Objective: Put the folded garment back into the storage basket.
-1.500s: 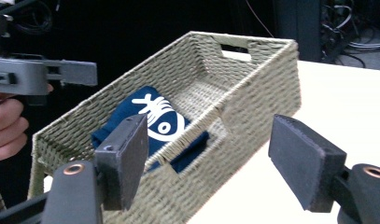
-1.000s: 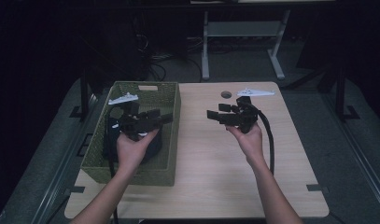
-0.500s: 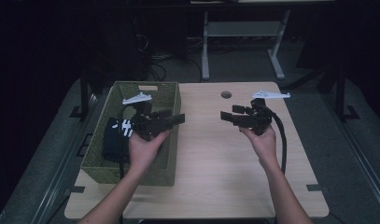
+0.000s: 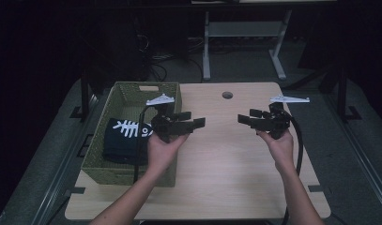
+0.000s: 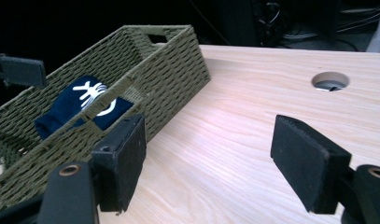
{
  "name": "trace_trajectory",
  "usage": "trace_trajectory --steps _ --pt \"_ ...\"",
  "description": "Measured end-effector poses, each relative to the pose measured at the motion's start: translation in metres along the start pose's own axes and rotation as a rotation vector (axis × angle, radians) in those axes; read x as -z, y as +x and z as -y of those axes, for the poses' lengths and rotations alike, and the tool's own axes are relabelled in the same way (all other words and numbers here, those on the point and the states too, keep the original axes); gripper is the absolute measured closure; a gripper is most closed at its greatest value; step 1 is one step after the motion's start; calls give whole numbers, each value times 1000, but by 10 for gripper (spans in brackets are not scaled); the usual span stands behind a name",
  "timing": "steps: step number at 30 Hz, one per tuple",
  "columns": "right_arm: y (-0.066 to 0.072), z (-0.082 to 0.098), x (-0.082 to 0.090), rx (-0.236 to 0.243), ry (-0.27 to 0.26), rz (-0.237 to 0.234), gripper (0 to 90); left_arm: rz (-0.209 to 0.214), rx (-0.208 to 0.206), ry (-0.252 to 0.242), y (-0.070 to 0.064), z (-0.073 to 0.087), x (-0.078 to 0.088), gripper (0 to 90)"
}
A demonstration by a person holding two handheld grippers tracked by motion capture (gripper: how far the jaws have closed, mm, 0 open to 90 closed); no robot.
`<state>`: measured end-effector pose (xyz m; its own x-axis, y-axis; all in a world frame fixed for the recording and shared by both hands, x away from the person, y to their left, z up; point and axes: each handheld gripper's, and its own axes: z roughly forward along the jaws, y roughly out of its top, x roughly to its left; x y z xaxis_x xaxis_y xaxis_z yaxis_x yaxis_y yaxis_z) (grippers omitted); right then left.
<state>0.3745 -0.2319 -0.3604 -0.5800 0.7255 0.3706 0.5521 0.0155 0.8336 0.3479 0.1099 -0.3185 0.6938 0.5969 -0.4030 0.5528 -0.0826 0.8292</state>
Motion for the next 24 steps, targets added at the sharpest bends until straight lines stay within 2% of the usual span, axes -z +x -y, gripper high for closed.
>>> trace_trajectory --steps 11,12,19,24 --pt "-18 10 16 -24 4 32 263 37 1 9 -11 0 -21 257" --pt "-23 12 19 -28 9 38 263 35 -6 12 -14 -1 -25 254" --pt "-34 18 26 -51 -4 41 263 56 -14 27 -21 0 -38 247" --pt "-45 27 33 -65 10 59 263 67 -28 31 -27 4 -51 238"
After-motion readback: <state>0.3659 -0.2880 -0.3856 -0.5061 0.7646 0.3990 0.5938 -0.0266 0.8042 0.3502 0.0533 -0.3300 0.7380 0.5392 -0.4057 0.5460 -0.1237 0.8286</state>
